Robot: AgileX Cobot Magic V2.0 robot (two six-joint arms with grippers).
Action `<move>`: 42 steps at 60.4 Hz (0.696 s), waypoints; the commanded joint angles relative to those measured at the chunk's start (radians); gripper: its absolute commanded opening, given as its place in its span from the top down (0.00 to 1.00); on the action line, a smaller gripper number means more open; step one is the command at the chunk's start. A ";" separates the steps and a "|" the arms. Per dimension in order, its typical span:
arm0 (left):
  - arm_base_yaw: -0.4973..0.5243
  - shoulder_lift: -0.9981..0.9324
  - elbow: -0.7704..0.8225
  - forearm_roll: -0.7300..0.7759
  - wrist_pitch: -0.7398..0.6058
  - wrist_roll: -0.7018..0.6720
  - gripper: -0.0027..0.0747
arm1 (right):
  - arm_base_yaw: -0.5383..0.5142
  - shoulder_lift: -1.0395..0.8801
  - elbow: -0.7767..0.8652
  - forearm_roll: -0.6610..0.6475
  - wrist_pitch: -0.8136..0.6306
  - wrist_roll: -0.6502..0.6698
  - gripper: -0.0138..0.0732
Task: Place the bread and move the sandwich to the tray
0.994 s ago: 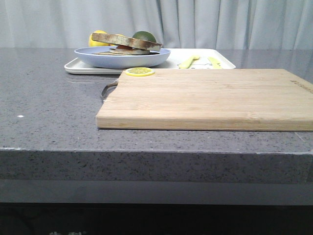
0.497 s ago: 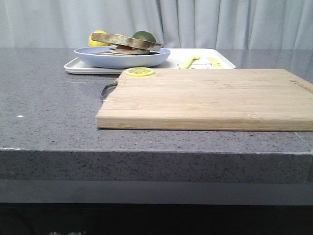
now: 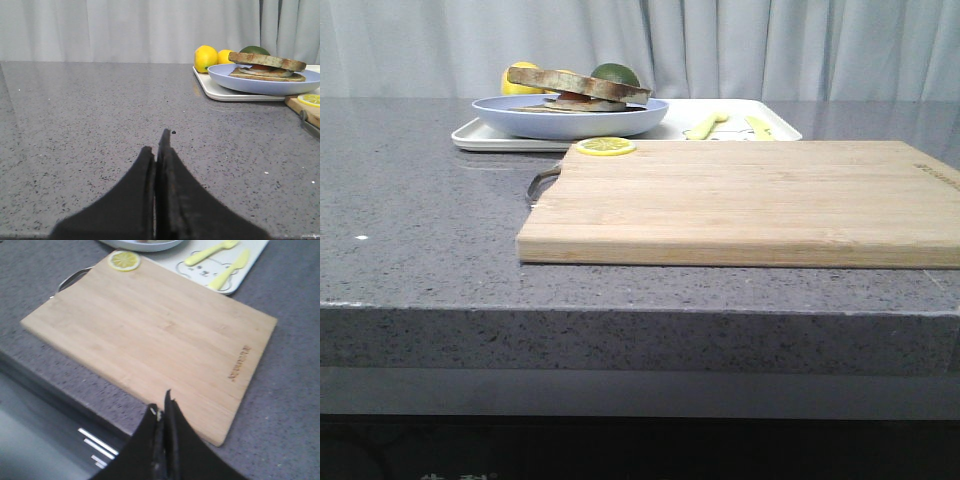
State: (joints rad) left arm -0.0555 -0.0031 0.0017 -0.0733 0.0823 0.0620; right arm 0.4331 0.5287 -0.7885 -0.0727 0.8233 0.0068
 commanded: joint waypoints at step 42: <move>0.003 -0.021 0.005 -0.009 -0.082 -0.007 0.99 | -0.442 -0.560 0.805 0.088 -0.852 0.002 0.92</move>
State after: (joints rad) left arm -0.0555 -0.0031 0.0017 -0.0733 0.0823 0.0620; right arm 0.0033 -0.0080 0.0108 0.0122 0.1034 0.0068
